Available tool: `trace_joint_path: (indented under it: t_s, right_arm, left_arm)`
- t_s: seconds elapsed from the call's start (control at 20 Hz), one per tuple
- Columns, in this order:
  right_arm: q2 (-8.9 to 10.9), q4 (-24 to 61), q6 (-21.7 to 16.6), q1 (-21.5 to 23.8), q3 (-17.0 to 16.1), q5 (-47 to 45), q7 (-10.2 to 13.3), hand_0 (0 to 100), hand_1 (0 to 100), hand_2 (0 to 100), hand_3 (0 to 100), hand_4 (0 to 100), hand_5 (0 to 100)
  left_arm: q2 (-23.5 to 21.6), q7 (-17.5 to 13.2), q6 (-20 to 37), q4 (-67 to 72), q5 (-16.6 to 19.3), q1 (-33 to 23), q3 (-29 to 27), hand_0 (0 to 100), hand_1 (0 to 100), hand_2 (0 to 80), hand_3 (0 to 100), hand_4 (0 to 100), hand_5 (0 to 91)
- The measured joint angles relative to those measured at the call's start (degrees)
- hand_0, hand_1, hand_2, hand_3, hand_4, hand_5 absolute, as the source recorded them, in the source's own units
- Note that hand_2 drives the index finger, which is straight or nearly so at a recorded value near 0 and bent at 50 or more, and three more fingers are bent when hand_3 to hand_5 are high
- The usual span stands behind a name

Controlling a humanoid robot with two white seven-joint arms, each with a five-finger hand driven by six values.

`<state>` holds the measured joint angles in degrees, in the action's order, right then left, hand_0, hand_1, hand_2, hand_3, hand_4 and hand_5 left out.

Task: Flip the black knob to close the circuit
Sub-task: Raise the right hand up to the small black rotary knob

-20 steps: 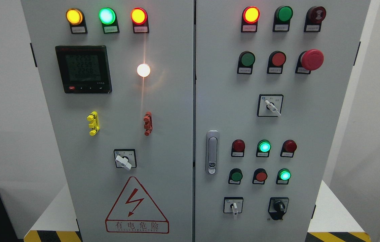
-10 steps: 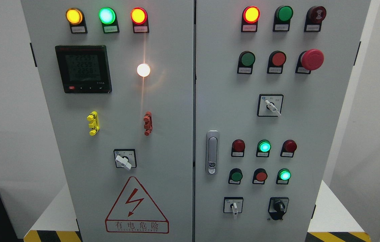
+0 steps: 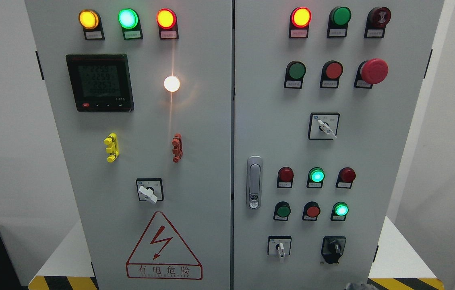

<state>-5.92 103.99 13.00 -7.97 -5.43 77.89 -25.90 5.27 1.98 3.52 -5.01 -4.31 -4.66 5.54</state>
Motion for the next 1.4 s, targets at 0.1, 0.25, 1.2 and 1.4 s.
trace_joint_path:
  t_s: [0.1, 0.25, 1.2, 1.4]
  right_arm:
    - [-0.04, -0.2, 0.3, -1.1, -0.2, 0.5, -0.6, 0, 0, 92, 100, 98, 96]
    - [-0.07, -0.7, 0.7, -2.5, -0.6, 1.1, -0.7, 0, 0, 92, 100, 98, 96]
    - [0.48, -6.5, 0.7, -8.4, -3.6, 2.0, 1.1, 0, 0, 91, 100, 97, 96]
    - [0.71, -7.3, 0.5, -8.6, -4.1, 2.0, 1.5, 0, 0, 91, 100, 97, 96]
  left_arm:
    - [0.0, 0.0, 0.0, 0.0, 0.0, 0.0, 0.0, 12, 56, 0.0, 0, 0, 0.0]
    - [0.0, 0.0, 0.0, 0.0, 0.0, 0.0, 0.0, 12, 56, 0.0, 0, 0, 0.0]
    - [0.0, 0.0, 0.0, 0.0, 0.0, 0.0, 0.0, 12, 56, 0.0, 0, 0, 0.0]
    - [0.0, 0.0, 0.0, 0.0, 0.0, 0.0, 0.0, 12, 56, 0.0, 0, 0, 0.0]
